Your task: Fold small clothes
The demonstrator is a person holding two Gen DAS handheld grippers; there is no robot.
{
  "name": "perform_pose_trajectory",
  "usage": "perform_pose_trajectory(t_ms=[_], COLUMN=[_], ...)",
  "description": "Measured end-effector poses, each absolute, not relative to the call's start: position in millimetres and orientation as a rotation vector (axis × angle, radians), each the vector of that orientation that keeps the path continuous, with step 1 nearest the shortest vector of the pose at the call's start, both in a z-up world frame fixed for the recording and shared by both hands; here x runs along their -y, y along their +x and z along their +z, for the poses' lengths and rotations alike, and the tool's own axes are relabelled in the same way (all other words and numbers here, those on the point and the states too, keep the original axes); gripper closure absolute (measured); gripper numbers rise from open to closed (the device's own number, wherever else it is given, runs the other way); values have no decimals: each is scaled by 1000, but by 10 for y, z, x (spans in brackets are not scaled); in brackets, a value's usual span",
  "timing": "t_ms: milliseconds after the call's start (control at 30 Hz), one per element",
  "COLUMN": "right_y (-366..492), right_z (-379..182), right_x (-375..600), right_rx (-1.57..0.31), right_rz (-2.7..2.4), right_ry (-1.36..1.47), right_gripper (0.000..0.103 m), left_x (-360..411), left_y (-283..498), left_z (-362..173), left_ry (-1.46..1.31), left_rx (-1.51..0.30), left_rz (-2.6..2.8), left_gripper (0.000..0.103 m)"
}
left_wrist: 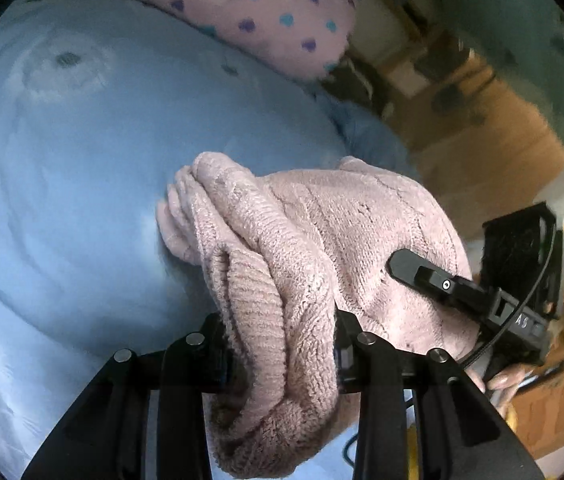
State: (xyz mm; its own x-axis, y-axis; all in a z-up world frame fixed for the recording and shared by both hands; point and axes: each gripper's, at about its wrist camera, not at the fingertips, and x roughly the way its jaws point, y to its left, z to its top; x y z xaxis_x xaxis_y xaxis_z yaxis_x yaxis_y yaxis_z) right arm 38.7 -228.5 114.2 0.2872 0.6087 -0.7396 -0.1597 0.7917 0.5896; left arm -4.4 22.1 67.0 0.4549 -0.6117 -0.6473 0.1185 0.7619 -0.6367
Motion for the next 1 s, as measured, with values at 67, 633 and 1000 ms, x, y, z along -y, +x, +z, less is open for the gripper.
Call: perform_pose_trajectory(t_ms=[67, 633, 1000], right_y=[292, -210, 96], right_z=[978, 1057, 716], right_x=[2434, 2774, 2508], right_rx=[-1209, -1052, -1066], right_rz=[492, 257, 147], right_ry=[435, 223, 109], right_gripper=[54, 36, 75], left_x=[-44, 338, 366], left_y=[-66, -191, 224], left_z=[527, 663, 387], left_ry=[-492, -194, -132], left_rx=[-1047, -999, -996], left_rz=[-465, -297, -177], left_gripper=[74, 68, 78])
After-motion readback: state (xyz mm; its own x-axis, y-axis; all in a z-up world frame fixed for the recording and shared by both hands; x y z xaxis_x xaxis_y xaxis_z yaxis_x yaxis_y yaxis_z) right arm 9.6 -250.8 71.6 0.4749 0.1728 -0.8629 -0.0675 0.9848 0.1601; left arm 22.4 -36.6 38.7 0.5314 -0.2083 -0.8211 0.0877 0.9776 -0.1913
